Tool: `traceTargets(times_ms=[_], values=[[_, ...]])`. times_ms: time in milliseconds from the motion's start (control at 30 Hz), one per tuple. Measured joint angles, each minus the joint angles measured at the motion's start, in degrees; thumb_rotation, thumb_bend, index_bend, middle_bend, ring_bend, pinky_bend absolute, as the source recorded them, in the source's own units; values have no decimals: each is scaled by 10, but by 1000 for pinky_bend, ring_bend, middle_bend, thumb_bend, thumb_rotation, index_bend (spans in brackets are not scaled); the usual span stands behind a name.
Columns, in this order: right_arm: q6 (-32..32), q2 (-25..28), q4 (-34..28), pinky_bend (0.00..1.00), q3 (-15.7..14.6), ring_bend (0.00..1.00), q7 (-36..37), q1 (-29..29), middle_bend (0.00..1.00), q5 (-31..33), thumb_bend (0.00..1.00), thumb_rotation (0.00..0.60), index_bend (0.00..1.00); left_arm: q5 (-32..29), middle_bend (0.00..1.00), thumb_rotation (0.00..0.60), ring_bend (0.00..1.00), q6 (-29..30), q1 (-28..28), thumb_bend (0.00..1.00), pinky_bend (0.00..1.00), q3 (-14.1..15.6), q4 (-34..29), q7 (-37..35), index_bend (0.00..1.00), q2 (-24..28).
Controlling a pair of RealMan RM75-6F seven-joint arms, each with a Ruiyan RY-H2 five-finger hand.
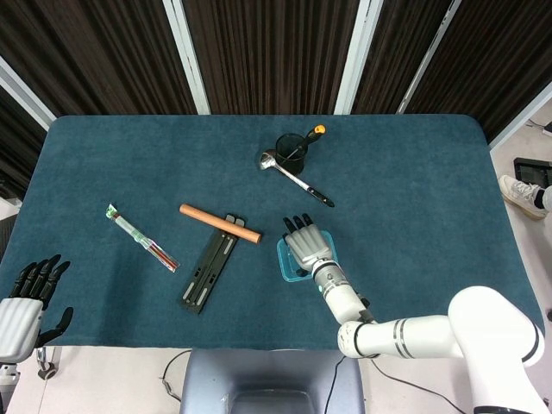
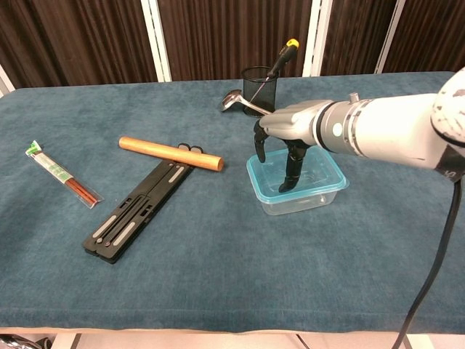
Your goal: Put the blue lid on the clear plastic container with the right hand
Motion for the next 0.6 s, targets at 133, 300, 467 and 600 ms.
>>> traceTargets(times_ms=[133,300,467,600], values=[[3,9,-10,85,9,47,11,-2,133,-8,187,600,465,0,0,600,9,0,0,419,82,0,0,-1,0,0],[13,35,-39,85,21,48,29,-9,133,-28,187,600,462,0,0,600,9,1,1,420,82,0,1,0,0,0],[27,79,-85,85,34,47,58,-23,133,-62,186,600,461,2,0,600,9,2,1,419,82,0,0,4,0,-1],[38,118,-125,85,39,47,81,-40,134,-97,187,600,439,2,0,600,9,3,1,420,82,0,0,6,0,-2]])
